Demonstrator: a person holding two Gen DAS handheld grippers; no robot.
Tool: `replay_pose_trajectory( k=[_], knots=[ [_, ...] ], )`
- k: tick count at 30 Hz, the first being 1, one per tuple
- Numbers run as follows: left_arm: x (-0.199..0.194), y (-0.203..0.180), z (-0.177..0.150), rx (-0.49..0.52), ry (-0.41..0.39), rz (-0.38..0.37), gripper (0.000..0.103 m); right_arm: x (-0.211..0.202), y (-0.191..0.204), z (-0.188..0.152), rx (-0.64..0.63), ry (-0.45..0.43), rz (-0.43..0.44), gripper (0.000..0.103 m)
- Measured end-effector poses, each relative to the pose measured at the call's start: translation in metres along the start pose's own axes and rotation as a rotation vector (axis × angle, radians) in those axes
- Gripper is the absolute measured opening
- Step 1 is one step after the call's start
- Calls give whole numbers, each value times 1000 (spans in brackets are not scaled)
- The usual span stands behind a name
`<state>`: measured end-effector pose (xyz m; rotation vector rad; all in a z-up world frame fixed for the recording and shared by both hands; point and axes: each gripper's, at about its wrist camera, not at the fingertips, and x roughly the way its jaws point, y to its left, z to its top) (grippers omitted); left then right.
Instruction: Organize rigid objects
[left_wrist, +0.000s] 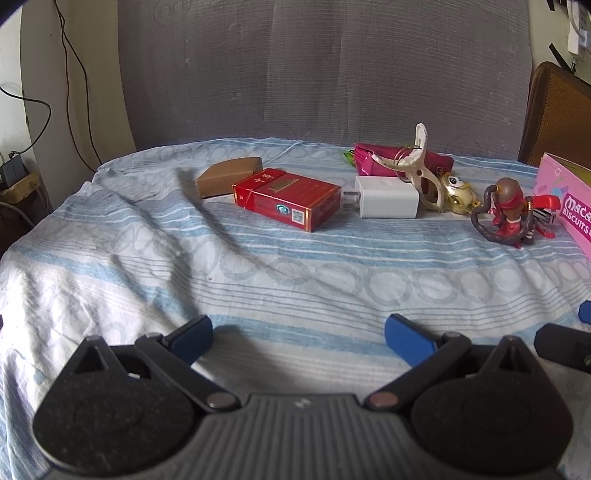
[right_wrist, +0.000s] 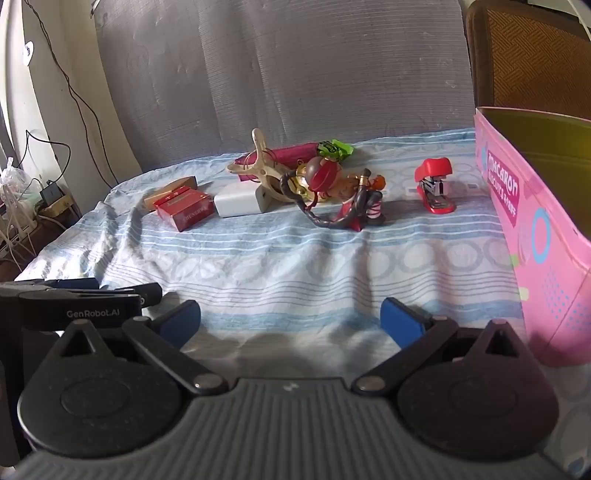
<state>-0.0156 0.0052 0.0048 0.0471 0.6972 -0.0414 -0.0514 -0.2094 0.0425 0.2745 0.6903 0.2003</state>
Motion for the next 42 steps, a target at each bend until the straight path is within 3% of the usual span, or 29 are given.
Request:
replay_pose_trajectory(
  k=[32, 37, 42],
  knots=[
    [2, -1, -1, -7, 0, 1, 103, 4, 4, 0, -40, 16, -22, 103],
    [1, 6, 0, 13, 12, -41, 103, 7, 9, 0, -68, 28, -39, 103],
    [-6, 60, 6, -94, -69, 82, 103, 3, 22, -1, -174, -25, -33, 103]
  ],
)
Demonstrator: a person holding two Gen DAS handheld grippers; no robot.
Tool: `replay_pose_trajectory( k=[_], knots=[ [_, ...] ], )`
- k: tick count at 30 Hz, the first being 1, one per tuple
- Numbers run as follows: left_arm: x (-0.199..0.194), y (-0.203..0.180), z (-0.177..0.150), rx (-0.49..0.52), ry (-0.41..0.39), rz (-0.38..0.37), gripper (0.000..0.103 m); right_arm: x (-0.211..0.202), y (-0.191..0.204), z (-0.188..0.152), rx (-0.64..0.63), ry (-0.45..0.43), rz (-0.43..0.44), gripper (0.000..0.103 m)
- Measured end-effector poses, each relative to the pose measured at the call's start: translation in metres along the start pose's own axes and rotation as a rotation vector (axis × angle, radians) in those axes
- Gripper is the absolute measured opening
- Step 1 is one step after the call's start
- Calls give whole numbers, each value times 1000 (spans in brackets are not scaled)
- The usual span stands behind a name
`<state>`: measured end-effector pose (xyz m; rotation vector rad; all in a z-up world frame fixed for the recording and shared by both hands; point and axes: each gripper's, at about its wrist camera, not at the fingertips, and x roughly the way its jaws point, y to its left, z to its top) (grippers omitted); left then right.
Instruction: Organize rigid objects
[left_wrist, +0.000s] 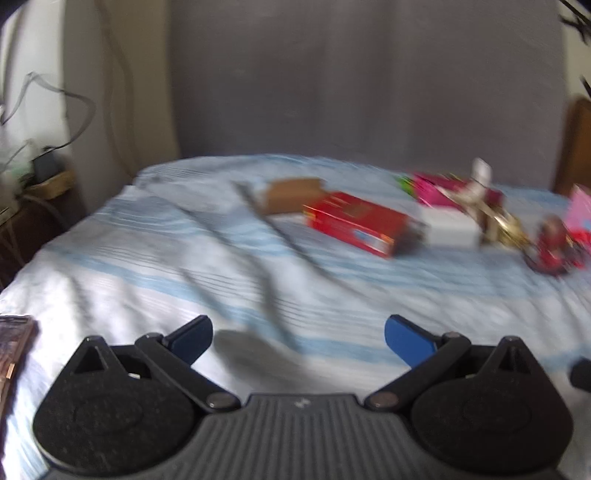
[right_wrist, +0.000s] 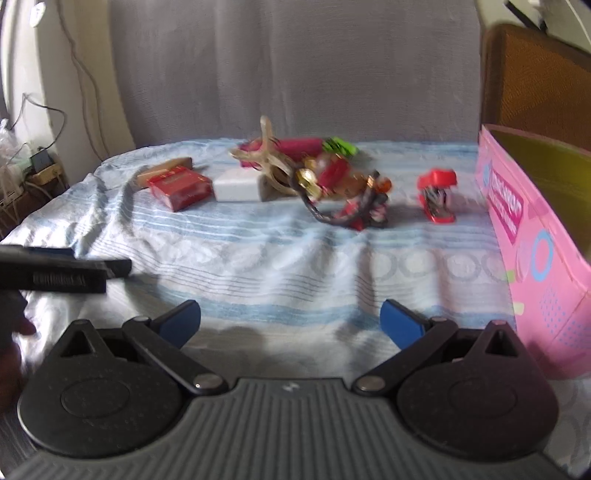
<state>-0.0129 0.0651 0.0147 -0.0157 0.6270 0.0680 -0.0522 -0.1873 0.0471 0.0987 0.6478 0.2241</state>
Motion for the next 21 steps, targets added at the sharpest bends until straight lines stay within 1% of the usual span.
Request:
replay_pose_trajectory(
  k=[2, 4, 5, 6, 7, 8, 9, 12, 13, 15, 17, 19, 20, 21],
  knots=[
    [6, 26, 7, -78, 8, 15, 103, 1, 13, 6, -77, -41, 32, 103],
    [9, 44, 8, -123, -36, 34, 103, 6, 33, 19, -166, -84, 67, 97],
    [9, 50, 6, -144, -56, 50, 103, 12, 43, 27, -189, -79, 99, 89],
    [10, 57, 6, -190, -54, 23, 103, 17, 52, 35, -216, -82, 128, 80],
    [9, 65, 6, -227, -71, -14, 103, 29, 60, 42, -235, -51, 164, 76],
    [7, 67, 5, -244, -89, -17, 103, 39, 69, 49, -265, -51, 182, 70],
    [6, 68, 5, -251, -99, -17, 103, 52, 76, 57, -298, -51, 194, 66],
    [3, 66, 4, -244, -125, -19, 103, 88, 91, 79, -338, -37, 225, 59],
    [2, 65, 5, -236, -132, -15, 103, 96, 96, 87, -348, -52, 227, 59],
    [-3, 61, 3, -209, -155, -10, 103, 116, 103, 100, -362, -47, 233, 60],
    [-7, 55, 2, -183, -183, 7, 103, 132, 108, 107, -370, -20, 234, 61],
    [-9, 51, 2, -157, -197, 12, 103, 153, 110, 112, -402, 24, 200, 63],
    [-9, 50, 2, -147, -198, 13, 103, 162, 111, 113, -405, 58, 194, 69],
    [-9, 49, 3, -143, -199, 14, 103, 172, 110, 114, -403, 97, 195, 70]
  ],
)
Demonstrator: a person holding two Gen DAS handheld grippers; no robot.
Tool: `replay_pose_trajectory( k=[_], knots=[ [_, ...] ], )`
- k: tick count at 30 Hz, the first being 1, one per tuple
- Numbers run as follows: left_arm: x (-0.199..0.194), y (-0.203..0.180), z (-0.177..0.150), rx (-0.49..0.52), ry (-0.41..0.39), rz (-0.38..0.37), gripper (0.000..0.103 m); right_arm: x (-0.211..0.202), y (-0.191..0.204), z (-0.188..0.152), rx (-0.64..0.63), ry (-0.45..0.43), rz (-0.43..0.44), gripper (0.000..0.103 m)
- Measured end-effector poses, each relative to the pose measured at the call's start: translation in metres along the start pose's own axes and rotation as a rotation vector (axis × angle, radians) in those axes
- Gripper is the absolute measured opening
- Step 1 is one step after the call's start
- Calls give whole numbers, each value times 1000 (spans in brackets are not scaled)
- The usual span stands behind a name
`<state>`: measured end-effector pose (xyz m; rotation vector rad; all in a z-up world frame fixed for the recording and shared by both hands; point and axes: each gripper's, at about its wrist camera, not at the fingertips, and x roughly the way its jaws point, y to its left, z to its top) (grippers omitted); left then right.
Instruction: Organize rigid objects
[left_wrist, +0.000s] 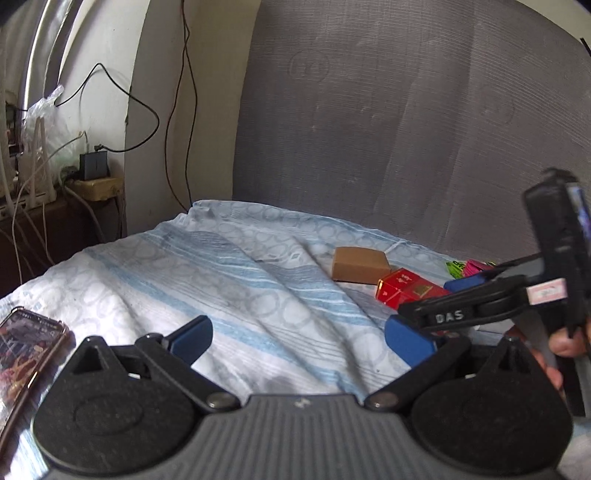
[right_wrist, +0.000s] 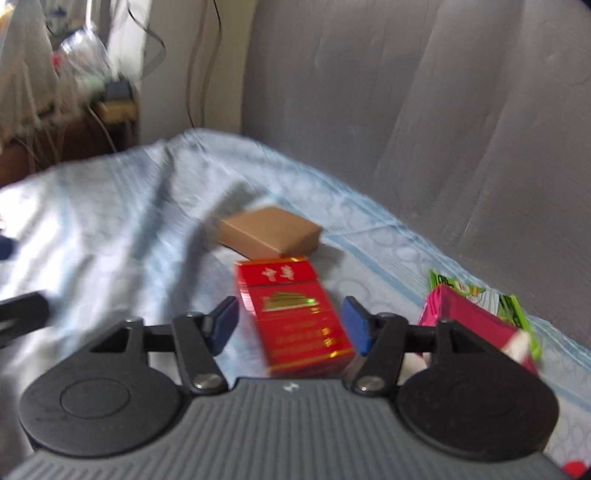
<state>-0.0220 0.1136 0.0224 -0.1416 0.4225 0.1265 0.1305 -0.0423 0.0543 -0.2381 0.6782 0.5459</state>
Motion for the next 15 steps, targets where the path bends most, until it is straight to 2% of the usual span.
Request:
replay_pose_trajectory(
  k=[3, 7, 11, 15],
  knots=[
    [1, 3, 1, -14, 7, -7, 103, -2, -1, -4, 24, 25, 13, 66],
    [3, 8, 1, -34, 25, -29, 103, -37, 8, -23, 28, 18, 64, 63],
    [3, 4, 0, -4, 38, -54, 103, -85, 23, -63, -10, 10, 89, 63],
    [5, -6, -2, 65, 75, -111, 103, -134, 24, -104, 11, -11, 63, 64]
  ],
)
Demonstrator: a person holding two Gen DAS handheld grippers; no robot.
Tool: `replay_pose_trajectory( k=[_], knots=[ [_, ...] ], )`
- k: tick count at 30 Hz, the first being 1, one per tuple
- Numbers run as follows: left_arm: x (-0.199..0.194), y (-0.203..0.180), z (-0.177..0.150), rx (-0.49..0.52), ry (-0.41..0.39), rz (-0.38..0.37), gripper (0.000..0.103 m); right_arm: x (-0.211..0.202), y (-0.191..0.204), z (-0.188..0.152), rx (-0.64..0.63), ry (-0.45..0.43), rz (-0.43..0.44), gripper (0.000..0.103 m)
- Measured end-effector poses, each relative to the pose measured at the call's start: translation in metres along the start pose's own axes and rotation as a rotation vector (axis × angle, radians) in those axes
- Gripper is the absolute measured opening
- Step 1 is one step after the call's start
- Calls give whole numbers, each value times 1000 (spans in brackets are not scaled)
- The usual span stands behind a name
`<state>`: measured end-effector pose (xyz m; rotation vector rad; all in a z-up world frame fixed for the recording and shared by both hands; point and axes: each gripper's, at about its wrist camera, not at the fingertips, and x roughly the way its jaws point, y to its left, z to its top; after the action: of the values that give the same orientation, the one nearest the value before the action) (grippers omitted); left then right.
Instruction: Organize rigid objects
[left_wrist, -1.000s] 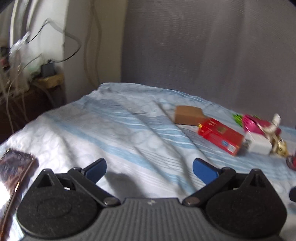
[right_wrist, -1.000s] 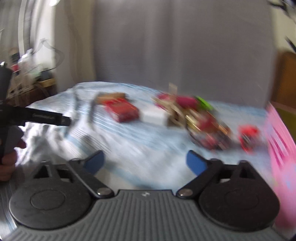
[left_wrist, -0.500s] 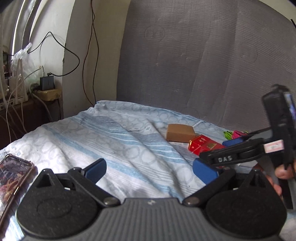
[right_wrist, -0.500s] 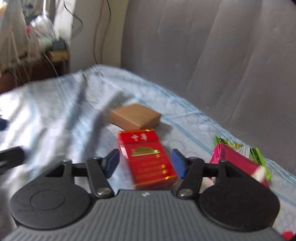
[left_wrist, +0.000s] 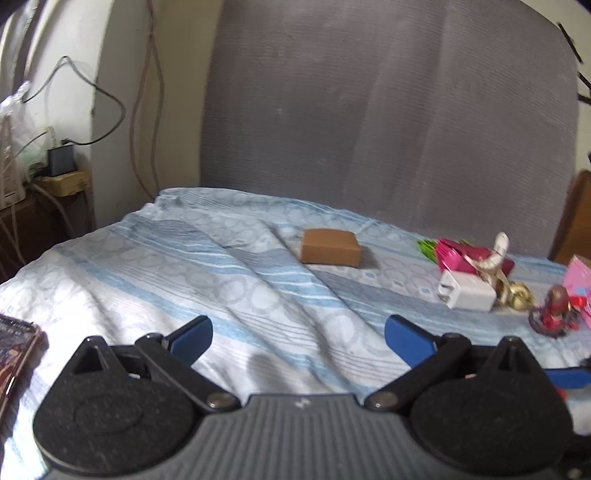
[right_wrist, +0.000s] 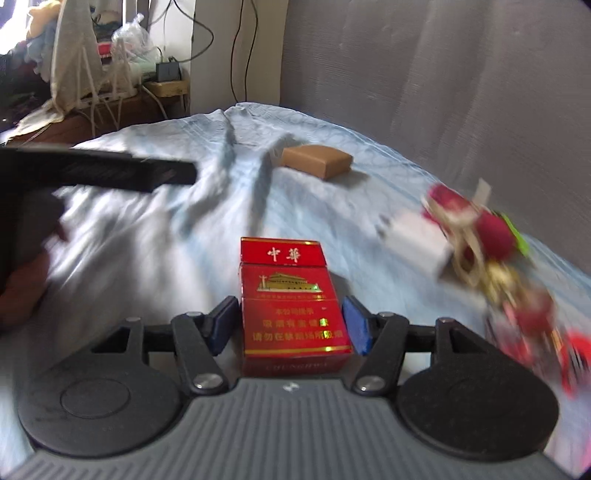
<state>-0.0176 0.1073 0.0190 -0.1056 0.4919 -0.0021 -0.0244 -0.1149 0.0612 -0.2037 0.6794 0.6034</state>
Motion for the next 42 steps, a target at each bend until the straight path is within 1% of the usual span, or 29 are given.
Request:
replay_pose_trajectory(
  k=[2, 5, 7, 8, 11, 13, 14, 15, 18, 20, 22, 23, 26, 28, 29, 30, 34, 42],
  knots=[
    [4, -7, -1, 40, 31, -6, 103, -18, -2, -17, 22, -5, -26, 64],
    [7, -16, -3, 96, 68, -8, 103, -38, -7, -39, 98, -16, -46, 65],
    [8, -21, -4, 128, 80, -4, 103, -50, -12, -50, 152, -30, -69, 72],
    [8, -23, -5, 139, 83, -1, 103, -54, -14, -55, 175, -33, -78, 79],
    [10, -29, -5, 165, 104, 0, 103, -66, -17, -69, 217, -47, -96, 80],
    [11, -32, -5, 174, 124, -13, 103, -71, -18, -72, 229, -71, -89, 80],
    [10, -33, -4, 163, 134, -34, 103, -71, -17, -72, 230, -72, -86, 80],
    [9, -32, -3, 127, 149, -73, 103, -69, -17, -71, 227, -70, -84, 80],
    [5, -35, 3, -13, 197, -247, 102, -65, -12, -69, 197, -74, -66, 80],
    [3, -46, 7, -39, 207, -319, 100, -61, -9, -66, 184, -79, -56, 80],
    [3, -61, 8, -22, 219, -365, 95, -56, -8, -61, 175, -81, -49, 80],
    [4, -69, 8, -3, 227, -379, 94, -53, -8, -59, 172, -81, -46, 80],
    [7, -94, 2, 71, 272, -400, 84, -43, -8, -53, 165, -68, -56, 80],
    [11, -105, -4, 95, 314, -423, 66, -38, -10, -51, 175, -56, -48, 78],
    [13, -108, -8, 91, 333, -448, 62, -37, -12, -51, 185, -51, -35, 68],
    [12, -109, -11, 75, 335, -479, 61, -37, -12, -51, 191, -46, -27, 59],
    [0, -120, -19, 98, 317, -481, 61, -46, -12, -59, 192, -52, -42, 59],
    [-14, -140, -28, 104, 332, -517, 61, -68, -17, -76, 219, -56, -69, 60]
  ],
)
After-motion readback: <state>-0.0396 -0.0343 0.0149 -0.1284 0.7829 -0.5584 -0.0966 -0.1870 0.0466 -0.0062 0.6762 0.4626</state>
